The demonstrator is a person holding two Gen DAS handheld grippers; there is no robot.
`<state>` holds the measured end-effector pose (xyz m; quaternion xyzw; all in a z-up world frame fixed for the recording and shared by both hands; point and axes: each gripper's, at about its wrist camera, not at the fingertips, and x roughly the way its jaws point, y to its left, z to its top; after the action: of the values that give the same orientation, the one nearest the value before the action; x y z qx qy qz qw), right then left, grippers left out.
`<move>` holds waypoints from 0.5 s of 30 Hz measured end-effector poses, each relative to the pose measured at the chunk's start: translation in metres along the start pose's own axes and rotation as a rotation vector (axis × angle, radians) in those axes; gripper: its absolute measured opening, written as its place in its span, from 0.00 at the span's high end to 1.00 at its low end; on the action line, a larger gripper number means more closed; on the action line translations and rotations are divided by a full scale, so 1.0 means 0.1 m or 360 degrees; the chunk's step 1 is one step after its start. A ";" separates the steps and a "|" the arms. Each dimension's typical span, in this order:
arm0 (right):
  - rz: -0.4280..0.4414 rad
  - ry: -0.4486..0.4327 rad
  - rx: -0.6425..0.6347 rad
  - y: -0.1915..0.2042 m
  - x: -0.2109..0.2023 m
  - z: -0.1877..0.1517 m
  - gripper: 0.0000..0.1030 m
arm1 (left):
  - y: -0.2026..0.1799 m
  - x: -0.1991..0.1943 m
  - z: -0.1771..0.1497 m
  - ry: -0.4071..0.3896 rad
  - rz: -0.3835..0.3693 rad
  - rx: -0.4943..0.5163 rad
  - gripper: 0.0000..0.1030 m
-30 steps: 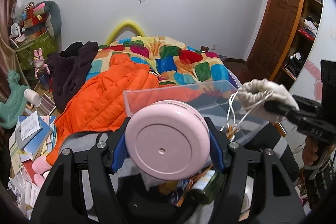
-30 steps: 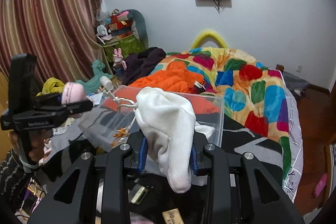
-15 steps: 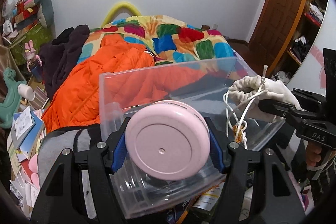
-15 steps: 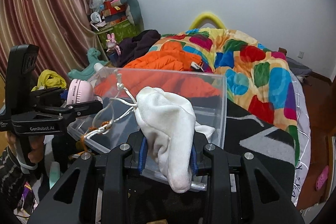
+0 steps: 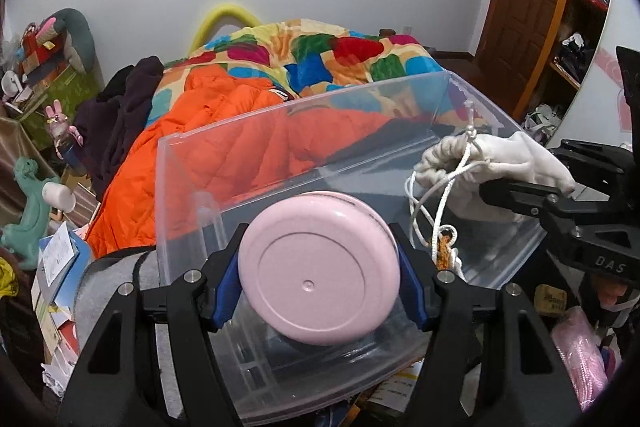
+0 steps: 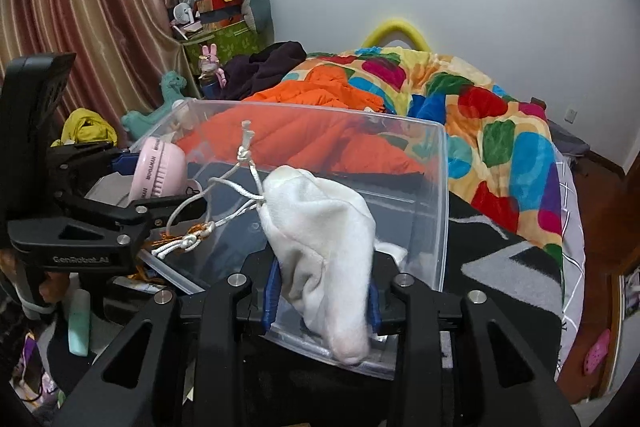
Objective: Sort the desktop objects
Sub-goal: 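Lift and carry both held items over the clear plastic box, then lower the pink compact into the box with the left tool while the right tool drops the pouch in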
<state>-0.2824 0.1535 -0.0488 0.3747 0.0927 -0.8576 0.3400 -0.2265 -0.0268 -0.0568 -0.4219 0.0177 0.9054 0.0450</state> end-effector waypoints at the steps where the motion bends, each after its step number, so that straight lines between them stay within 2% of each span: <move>1: 0.0007 0.0004 0.0002 -0.01 0.00 0.00 0.69 | 0.00 0.00 0.00 0.0000 0.0005 0.0002 0.36; 6: 0.0006 0.0019 0.0003 0.01 -0.01 0.00 0.69 | 0.00 -0.03 -0.01 -0.0007 0.0010 -0.0010 0.27; 11: -0.0017 0.0037 0.0004 0.03 -0.04 -0.01 0.68 | -0.01 -0.06 0.00 -0.0008 0.0048 -0.0010 0.26; 13: -0.0008 0.0043 0.0026 0.01 -0.07 -0.01 0.67 | 0.00 -0.07 0.01 -0.0003 0.0033 -0.0025 0.24; 15: 0.0002 0.0046 0.0040 0.00 -0.10 -0.02 0.64 | 0.00 -0.09 0.00 0.0001 0.0004 -0.0033 0.19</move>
<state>-0.2765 0.1589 -0.0432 0.3915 0.0866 -0.8530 0.3343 -0.2203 -0.0273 -0.0497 -0.4225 0.0088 0.9054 0.0396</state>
